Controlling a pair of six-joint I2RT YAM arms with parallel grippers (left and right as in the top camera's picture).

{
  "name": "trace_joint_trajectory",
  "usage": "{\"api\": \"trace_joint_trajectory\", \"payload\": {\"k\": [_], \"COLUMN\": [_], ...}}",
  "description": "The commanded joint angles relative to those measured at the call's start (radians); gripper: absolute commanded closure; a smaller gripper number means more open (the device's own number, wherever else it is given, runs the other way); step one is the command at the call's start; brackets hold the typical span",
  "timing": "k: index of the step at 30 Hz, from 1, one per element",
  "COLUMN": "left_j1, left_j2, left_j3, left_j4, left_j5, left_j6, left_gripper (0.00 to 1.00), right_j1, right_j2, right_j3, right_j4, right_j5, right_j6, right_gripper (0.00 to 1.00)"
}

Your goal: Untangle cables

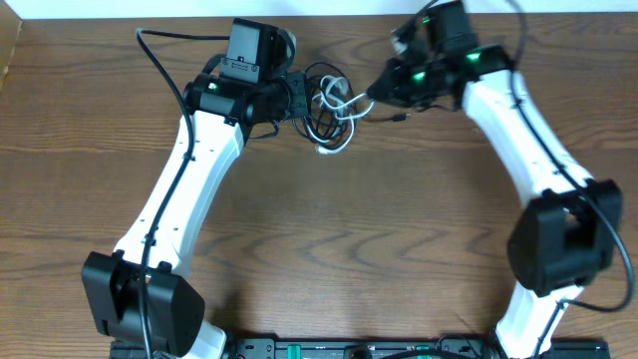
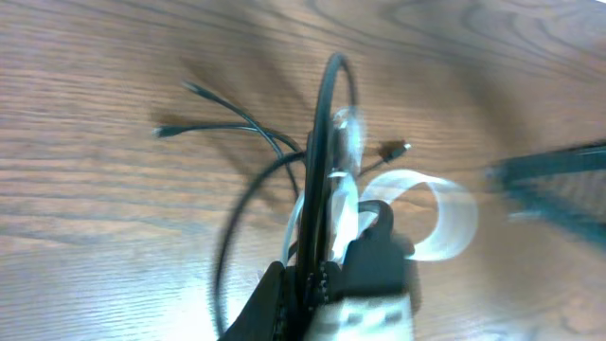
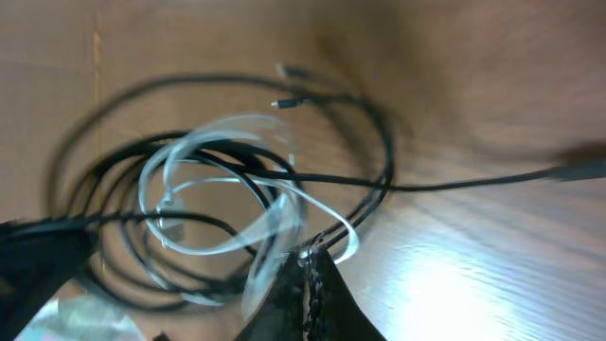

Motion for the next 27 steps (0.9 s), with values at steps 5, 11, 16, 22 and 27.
{"api": "trace_joint_trajectory", "payload": {"k": [5, 11, 16, 22, 27], "left_j1": [0.008, 0.008, 0.008, 0.008, 0.008], "left_j2": [0.019, 0.019, 0.019, 0.019, 0.019], "left_j3": [0.001, 0.001, 0.001, 0.001, 0.001], "left_j4": [-0.003, 0.006, 0.056, 0.085, 0.084], "left_j5": [-0.044, -0.005, 0.169, 0.22, 0.22], "left_j6": [-0.008, -0.007, 0.047, 0.056, 0.056], "left_gripper": [0.93, 0.93, 0.92, 0.93, 0.93], "right_j1": [-0.128, -0.162, -0.109, 0.002, 0.051], "right_j2": [-0.131, -0.154, -0.116, -0.057, -0.025], "right_j3": [0.006, 0.006, 0.006, 0.006, 0.006], "right_j4": [-0.016, -0.018, -0.026, -0.056, -0.106], "right_j5": [-0.122, -0.134, -0.135, -0.134, -0.089], "right_j6": [-0.114, -0.114, -0.114, -0.112, -0.056], "right_gripper": [0.99, 0.99, 0.87, 0.62, 0.55]}}
